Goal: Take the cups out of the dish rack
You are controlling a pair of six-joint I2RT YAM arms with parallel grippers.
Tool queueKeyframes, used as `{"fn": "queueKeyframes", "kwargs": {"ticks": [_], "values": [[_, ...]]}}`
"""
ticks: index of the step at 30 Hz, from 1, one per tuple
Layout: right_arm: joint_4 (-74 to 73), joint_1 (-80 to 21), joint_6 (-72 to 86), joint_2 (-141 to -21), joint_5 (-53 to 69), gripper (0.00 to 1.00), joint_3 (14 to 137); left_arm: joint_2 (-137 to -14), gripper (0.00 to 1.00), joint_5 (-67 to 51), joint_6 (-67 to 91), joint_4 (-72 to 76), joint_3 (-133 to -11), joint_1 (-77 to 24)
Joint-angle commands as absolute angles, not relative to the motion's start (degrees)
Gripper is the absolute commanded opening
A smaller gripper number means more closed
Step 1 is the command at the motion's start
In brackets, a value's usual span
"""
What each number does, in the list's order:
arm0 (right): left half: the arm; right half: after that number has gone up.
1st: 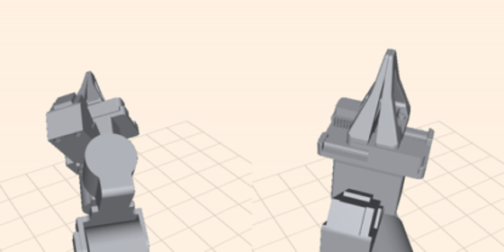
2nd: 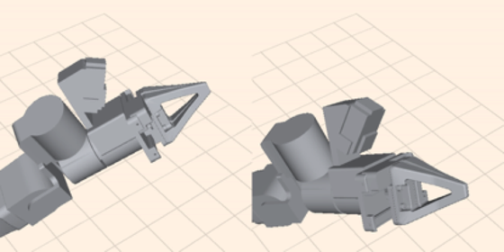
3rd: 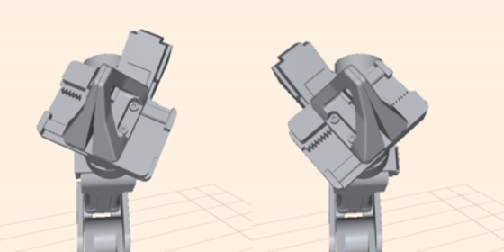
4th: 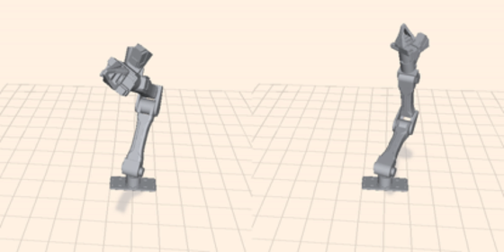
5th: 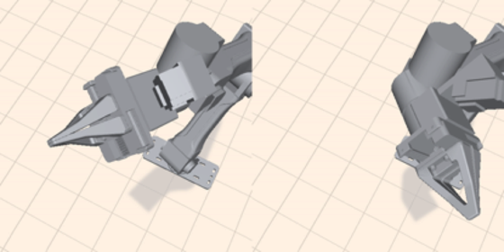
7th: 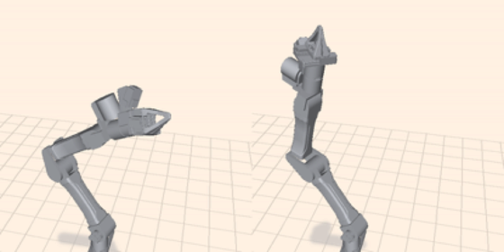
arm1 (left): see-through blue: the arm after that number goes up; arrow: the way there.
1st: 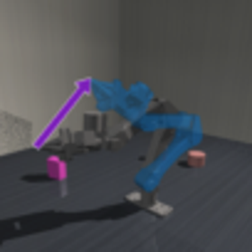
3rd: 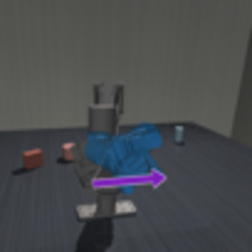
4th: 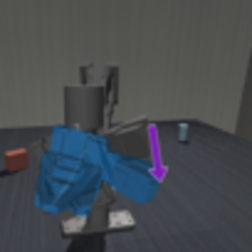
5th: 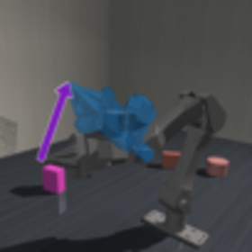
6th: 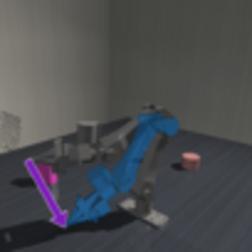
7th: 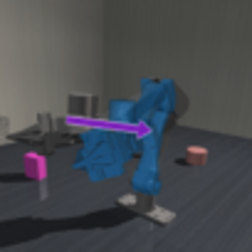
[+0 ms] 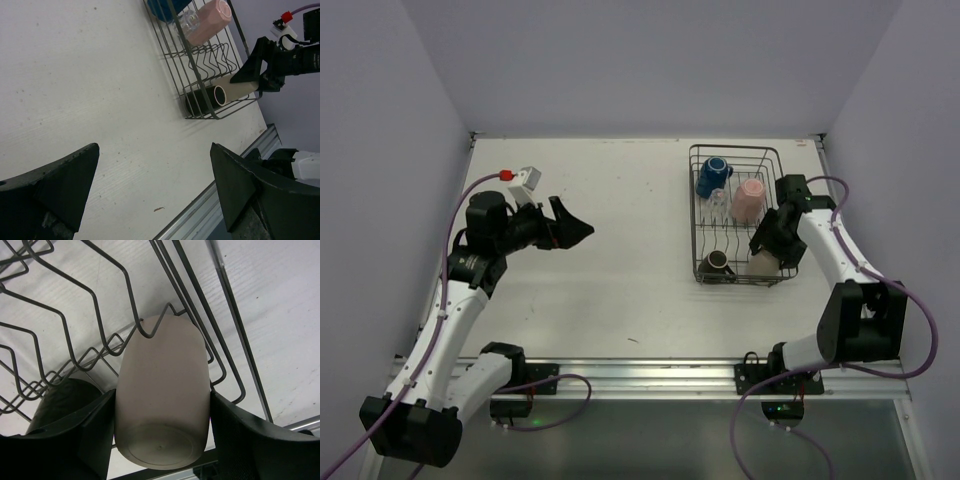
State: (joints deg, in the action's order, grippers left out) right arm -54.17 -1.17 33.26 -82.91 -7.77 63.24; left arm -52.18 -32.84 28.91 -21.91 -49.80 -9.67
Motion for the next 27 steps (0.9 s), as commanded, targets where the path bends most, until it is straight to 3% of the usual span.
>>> {"fn": "queueKeyframes", "kwargs": {"ticks": [1, 2, 4, 5, 6, 19, 24, 27], "values": [[-53.17, -1.14, 32.52, -83.15, -6.59, 0.49, 63.54, -52.21, 0.97, -35.16, 29.27, -21.27, -49.48, -9.84], [-53.35, -1.23, 32.52, -83.06, -6.85, 0.36, 63.72, -52.12, 0.97, -35.16, 29.27, -21.27, -49.48, -9.84], [-53.79, -1.41, 32.52, -82.18, -7.64, 0.21, 63.98, -52.12, 0.97, -35.07, 29.35, -21.36, -49.4, -9.84], [-53.96, -1.49, 32.52, -81.92, -7.73, 0.02, 64.33, -52.29, 0.97, -34.98, 29.36, -21.27, -49.39, -9.84], [-54.83, -1.67, 32.61, -81.65, -7.91, 0.0, 64.68, -52.38, 0.97, -34.81, 29.44, -21.27, -49.39, -9.84], [-70.31, -5.27, 32.87, -72.43, -11.51, 0.0, 83.4, -55.28, 0.94, -36.56, 31.55, -18.2, -48.61, -9.84], [-68.57, -6.32, 30.5, -68.65, -0.11, 0.0, 87.8, -55.2, 0.93, -49.72, 38.81, -4.16, -44.22, -9.93], [-64.7, -7.12, 29.88, -66.01, 12.09, 0.0, 87.37, -53.97, 0.93, -56.59, 49.34, 13.66, -38.77, -10.28]]}}
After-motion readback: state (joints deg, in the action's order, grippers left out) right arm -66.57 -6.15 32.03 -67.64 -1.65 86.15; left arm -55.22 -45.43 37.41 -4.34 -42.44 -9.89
